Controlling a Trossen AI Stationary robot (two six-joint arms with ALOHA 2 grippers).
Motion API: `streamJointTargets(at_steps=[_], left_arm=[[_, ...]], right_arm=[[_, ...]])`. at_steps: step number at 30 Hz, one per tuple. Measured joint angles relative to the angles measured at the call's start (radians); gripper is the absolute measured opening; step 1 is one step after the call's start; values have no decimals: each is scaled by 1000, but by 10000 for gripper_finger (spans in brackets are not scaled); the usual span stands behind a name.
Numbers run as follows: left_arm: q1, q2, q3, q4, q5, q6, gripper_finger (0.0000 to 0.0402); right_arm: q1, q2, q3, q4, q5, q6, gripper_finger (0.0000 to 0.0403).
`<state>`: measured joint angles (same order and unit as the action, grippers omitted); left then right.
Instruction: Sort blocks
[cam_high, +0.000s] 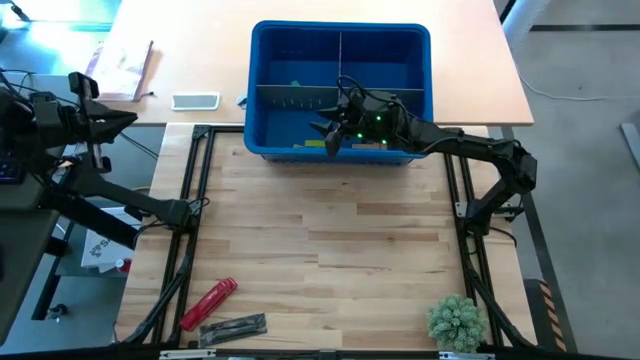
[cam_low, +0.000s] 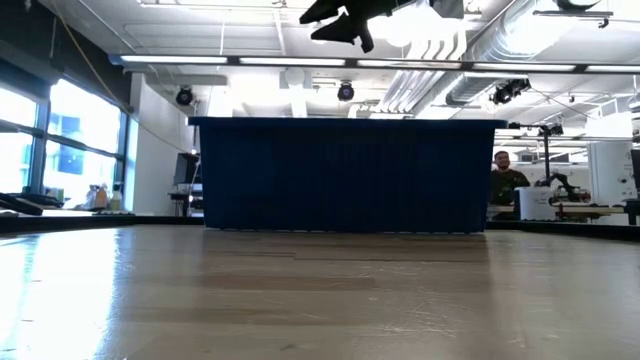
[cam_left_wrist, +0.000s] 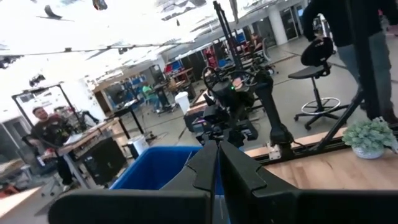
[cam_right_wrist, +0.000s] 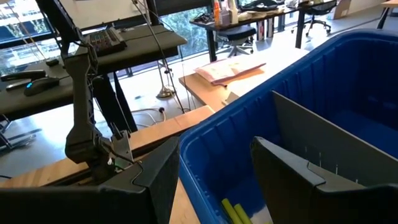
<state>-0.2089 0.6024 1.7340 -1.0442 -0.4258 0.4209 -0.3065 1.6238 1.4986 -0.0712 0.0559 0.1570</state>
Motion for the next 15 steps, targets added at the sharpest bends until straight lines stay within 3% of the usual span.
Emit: streamJointTargets(at_steps=[12,15], left_arm=[[-1,7,-1,-5,-20,-54,0],[12,1,0,-30,33,-83,0]], right_arm=[[0,0,0,0,0,0,185],[0,0,0,0,0,0,185]])
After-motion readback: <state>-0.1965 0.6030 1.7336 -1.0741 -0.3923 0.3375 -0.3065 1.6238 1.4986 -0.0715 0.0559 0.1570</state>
